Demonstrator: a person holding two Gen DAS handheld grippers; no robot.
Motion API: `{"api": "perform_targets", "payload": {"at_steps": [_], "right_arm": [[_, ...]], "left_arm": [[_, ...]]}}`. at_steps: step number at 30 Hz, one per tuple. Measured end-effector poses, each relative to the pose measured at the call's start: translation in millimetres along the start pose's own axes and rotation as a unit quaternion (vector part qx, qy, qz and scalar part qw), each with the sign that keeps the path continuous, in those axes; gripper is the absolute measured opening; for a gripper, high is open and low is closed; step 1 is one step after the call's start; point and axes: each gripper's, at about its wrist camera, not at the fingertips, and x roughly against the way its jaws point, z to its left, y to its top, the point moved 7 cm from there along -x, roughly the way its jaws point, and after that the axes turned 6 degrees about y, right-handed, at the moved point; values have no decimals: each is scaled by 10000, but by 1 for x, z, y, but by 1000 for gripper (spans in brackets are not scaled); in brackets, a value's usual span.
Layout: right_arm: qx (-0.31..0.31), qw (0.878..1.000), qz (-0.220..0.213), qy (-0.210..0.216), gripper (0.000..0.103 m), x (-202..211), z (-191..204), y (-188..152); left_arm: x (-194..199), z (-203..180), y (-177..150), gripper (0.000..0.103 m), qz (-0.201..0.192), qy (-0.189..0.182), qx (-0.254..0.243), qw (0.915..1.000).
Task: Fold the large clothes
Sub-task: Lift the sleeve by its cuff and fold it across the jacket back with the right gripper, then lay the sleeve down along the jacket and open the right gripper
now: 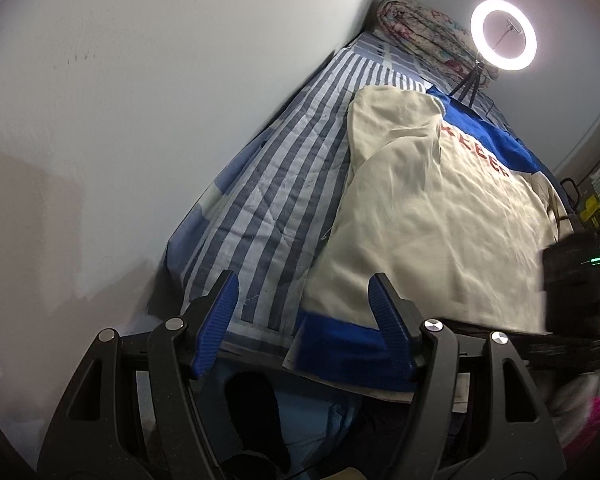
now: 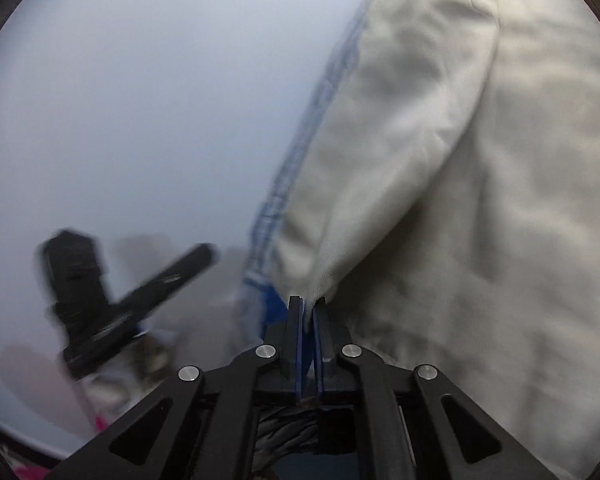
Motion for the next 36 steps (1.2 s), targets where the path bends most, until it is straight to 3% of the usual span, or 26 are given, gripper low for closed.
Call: {"api": "perform_targets", "payload": {"at_steps": [2, 5, 7, 11, 17, 22, 23, 25, 28, 31, 33, 34, 35, 36], "right_arm": [[69, 9998, -88, -164, 2, 19, -4, -5], [81, 9963, 328, -791, 8, 5, -29, -16], [-87, 9947, 653, -785, 13, -4, -38, -28], [-24, 9957, 720, -584, 30, 2, -35, -36], [-138, 9974, 564, -435, 25, 19, -40, -34], [-257, 9972, 572, -416, 10, 9, -47, -40], [-248, 9972, 564, -422, 8, 9, -47, -40], [-214, 9976, 556, -364, 7, 7, -41, -39], [-126, 9982, 520, -280, 5, 11, -27, -39], [67, 9987, 443, -234, 4, 12, -11, -35], [205, 9974, 507, -461, 4, 14, -12, -37], [162, 9967, 571, -559, 4, 15, -18, -39], [53, 9962, 620, -616, 3, 12, -25, -41], [-16, 9957, 636, -667, 3, 11, -29, -42]], "left_arm": [[-2, -1, 2, 70, 24, -31, 11, 10000], [-11, -7, 3, 70, 141, -93, 20, 9999], [-15, -15, 1, 70, 201, -99, -83, 9997], [-30, -23, -14, 70, 467, -104, -235, 9986], [-66, -25, -46, 70, 1219, -308, -61, 9920], [-70, -30, -51, 66, 1216, -248, -155, 9921], [-70, -29, -51, 62, 1193, -256, -126, 9925], [-67, -27, -49, 40, 1133, -245, -137, 9932], [-56, -25, -46, 17, 991, -322, -40, 9945], [-42, -19, -42, 16, 796, -257, 28, 9965], [-37, -15, -43, 19, 735, -209, 19, 9971], [-38, -11, -44, 20, 732, -17, 32, 9973], [-37, -7, -44, 25, 712, 151, 51, 9973], [-35, -2, -44, 35, 669, 190, 106, 9975]]}}
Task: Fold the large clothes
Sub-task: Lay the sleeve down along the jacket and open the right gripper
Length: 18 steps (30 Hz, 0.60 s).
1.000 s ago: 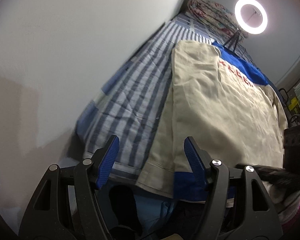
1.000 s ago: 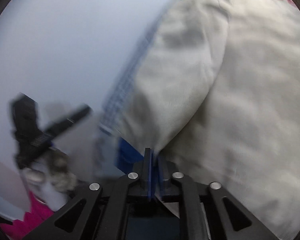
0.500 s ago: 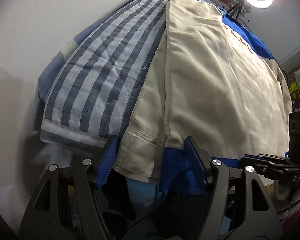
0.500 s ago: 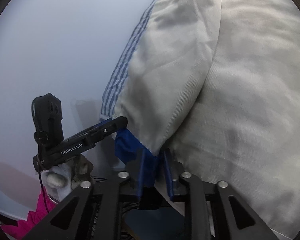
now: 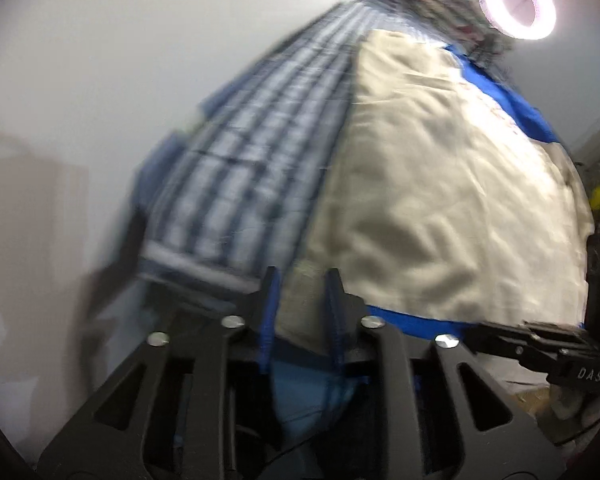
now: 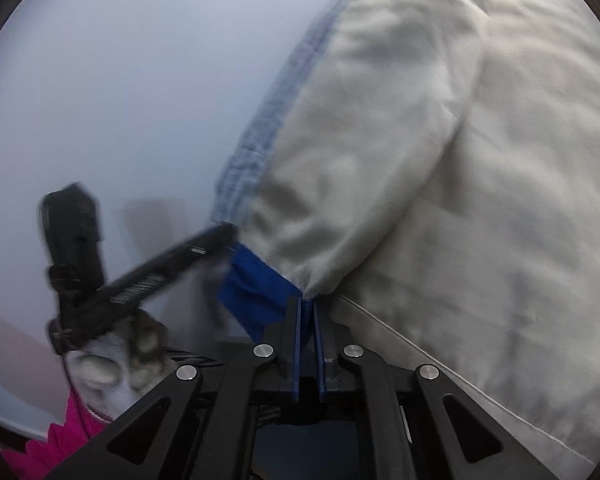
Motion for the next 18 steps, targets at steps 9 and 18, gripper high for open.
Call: {"api": "perform_targets", "payload": {"at_steps": [9, 18], "right_arm": [[-90, 9999, 56, -61, 4, 5, -17, -5], [-91, 10000, -22, -6, 4, -26, 2, 10]], "left_arm": [[-3, -26, 0, 40, 33, -335, -363, 9988], [-32, -26, 2, 30, 363, -214, -247, 9988]]}}
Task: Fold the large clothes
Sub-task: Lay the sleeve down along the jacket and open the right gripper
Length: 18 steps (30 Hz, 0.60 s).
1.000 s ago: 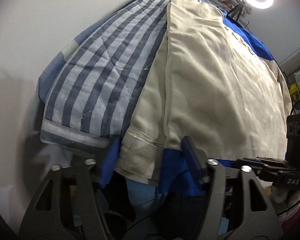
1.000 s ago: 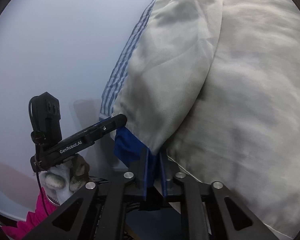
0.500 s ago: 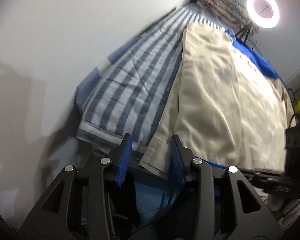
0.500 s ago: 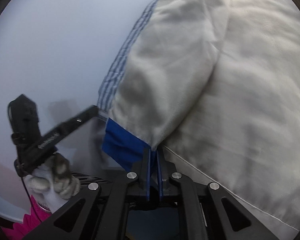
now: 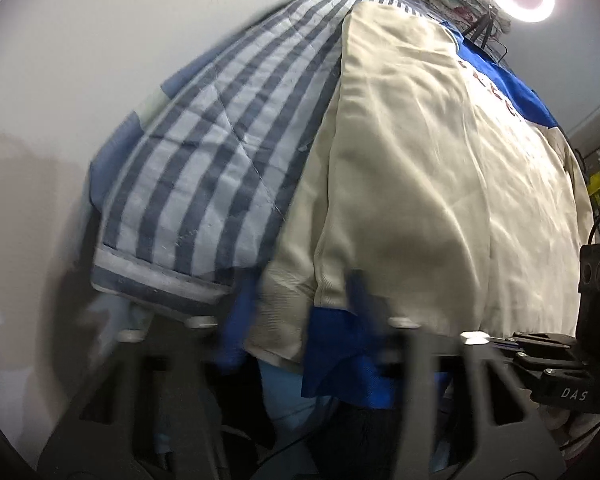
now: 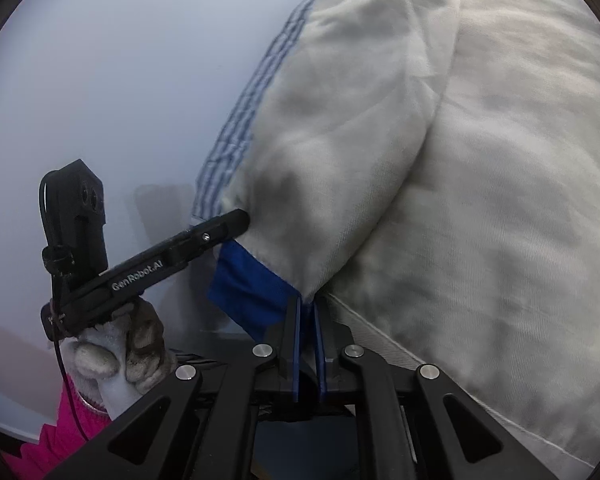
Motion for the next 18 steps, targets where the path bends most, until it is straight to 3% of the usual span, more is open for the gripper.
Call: {"api": "perform_targets", "payload": {"at_steps": [2, 6, 9, 11, 12, 14, 18], "right_arm": [[177, 9997, -144, 8, 3, 4, 15, 5], [559, 9980, -288, -17, 3, 11, 34, 12], [569, 9976, 79, -381, 4, -5, 20, 6], [595, 9973, 228, -371, 11, -5, 16, 2], [601, 9975, 244, -275, 13, 0, 17, 0], [711, 9973, 178, -88, 29, 17, 20, 1], [964, 9949, -300, -86, 30, 77, 22, 27]], "left_arm": [[12, 0, 2, 21, -138, -39, 18, 9999], [48, 3, 9, 18, -699, 86, -87, 9975], [29, 2, 3, 18, -445, 392, -331, 9977], [13, -4, -3, 19, -185, 520, -554, 9969], [15, -7, -2, 23, -259, 593, -618, 9960], [30, -9, 3, 29, -543, 804, -733, 9926], [67, -13, 22, 31, -1051, 870, -779, 9876]]}}
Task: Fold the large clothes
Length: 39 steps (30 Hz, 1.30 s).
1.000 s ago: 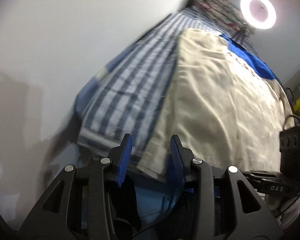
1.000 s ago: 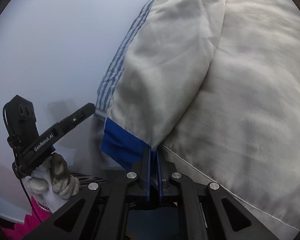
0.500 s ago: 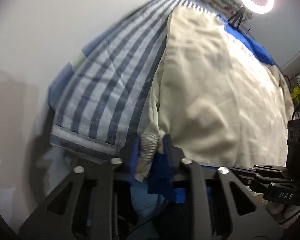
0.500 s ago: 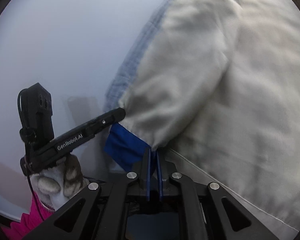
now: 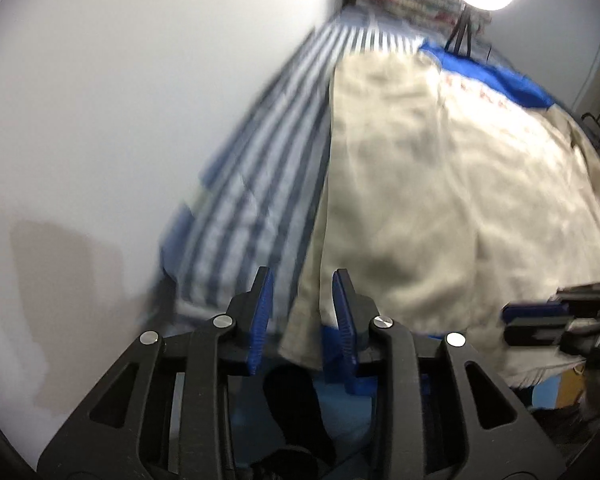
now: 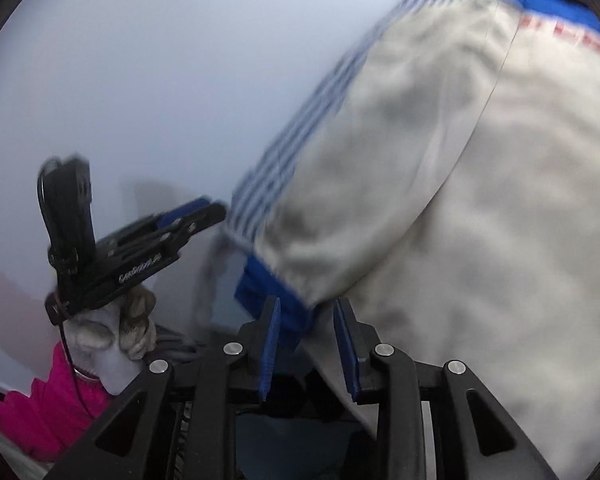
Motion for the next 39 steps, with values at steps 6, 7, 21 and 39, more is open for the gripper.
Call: {"api": "perform_targets", "payload": {"at_steps": [6, 7, 21, 39], "right_arm": [[154, 9941, -919, -548, 28, 76, -25, 81], [209, 9923, -1054, -623, 27, 85, -28, 96], [190, 9791, -1548, -1303, 21, 86, -115, 233], [-102, 9722, -810, -2196, 11, -12, -270, 332]], "left_arm": [[11, -41, 56, 31, -160, -679, -63, 9975], [8, -48, 64, 31, -117, -769, -81, 9969], [-78, -138, 186, 31, -70, -1466, -342, 9886], [-182, -163, 160, 42, 97, -1918, -519, 9800]]}}
